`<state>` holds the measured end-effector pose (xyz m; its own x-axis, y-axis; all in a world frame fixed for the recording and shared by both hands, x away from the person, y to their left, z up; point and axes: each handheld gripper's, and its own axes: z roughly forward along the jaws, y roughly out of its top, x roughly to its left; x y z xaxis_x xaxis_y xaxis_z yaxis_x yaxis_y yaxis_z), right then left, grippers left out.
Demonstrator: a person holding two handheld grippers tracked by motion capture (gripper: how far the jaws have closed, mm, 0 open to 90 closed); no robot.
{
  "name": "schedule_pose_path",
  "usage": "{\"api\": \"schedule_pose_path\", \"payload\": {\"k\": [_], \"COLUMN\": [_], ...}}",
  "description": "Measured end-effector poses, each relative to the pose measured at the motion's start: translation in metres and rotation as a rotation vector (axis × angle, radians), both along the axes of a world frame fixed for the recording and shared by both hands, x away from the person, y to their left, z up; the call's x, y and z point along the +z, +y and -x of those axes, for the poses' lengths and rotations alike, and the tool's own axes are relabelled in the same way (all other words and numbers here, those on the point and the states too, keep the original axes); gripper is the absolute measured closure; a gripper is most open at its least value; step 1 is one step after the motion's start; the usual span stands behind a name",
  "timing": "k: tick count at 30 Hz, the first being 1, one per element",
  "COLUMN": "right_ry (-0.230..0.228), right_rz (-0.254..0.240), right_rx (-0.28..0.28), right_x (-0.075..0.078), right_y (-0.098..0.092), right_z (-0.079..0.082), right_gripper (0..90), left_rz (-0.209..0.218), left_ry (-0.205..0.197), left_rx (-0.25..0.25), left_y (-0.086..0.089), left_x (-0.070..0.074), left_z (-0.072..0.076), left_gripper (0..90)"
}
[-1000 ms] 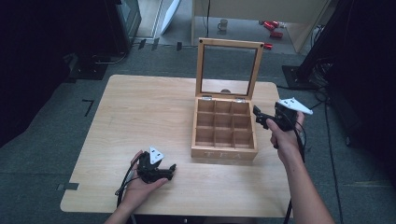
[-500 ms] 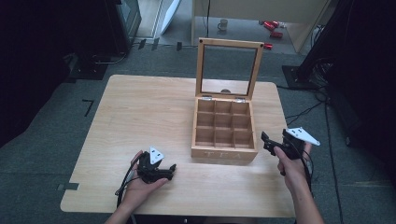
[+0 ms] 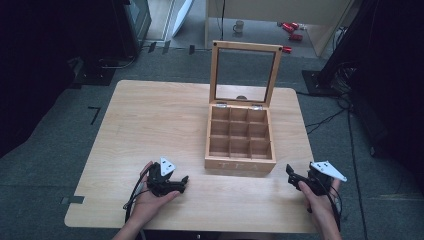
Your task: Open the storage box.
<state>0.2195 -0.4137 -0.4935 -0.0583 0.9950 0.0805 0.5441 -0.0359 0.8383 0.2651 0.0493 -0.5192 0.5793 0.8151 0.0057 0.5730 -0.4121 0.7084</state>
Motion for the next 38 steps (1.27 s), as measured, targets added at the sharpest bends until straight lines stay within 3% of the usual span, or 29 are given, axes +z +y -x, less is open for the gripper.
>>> {"api": "schedule_pose_path", "payload": {"k": [5, 10, 14, 18, 38], "right_ry": [0.058, 0.102, 0.163, 0.174, 0.18], "right_rz": [0.062, 0.109, 0.092, 0.067, 0.066], "right_rx": [0.007, 0.017, 0.062, 0.081, 0.085], "right_x": [-0.014, -0.022, -0.032, -0.032, -0.032], "right_y": [0.007, 0.012, 0.016, 0.018, 0.018], "right_z": [0.016, 0.022, 0.025, 0.024, 0.024], "right_gripper": [11.0, 11.0, 11.2, 10.6, 9.6], "left_rz": [0.0, 0.0, -0.001, 0.0, 0.002], "left_ry": [0.0, 0.0, -0.001, 0.0, -0.001], "left_rx": [0.0, 0.002, 0.001, 0.002, -0.003], "left_y": [0.0, 0.0, 0.0, 0.0, -0.001], "left_x": [0.0, 0.0, 0.0, 0.0, 0.0], "left_z": [0.0, 0.0, 0.0, 0.0, 0.001], "left_gripper": [15.0, 15.1, 15.2, 15.2, 15.2]}}
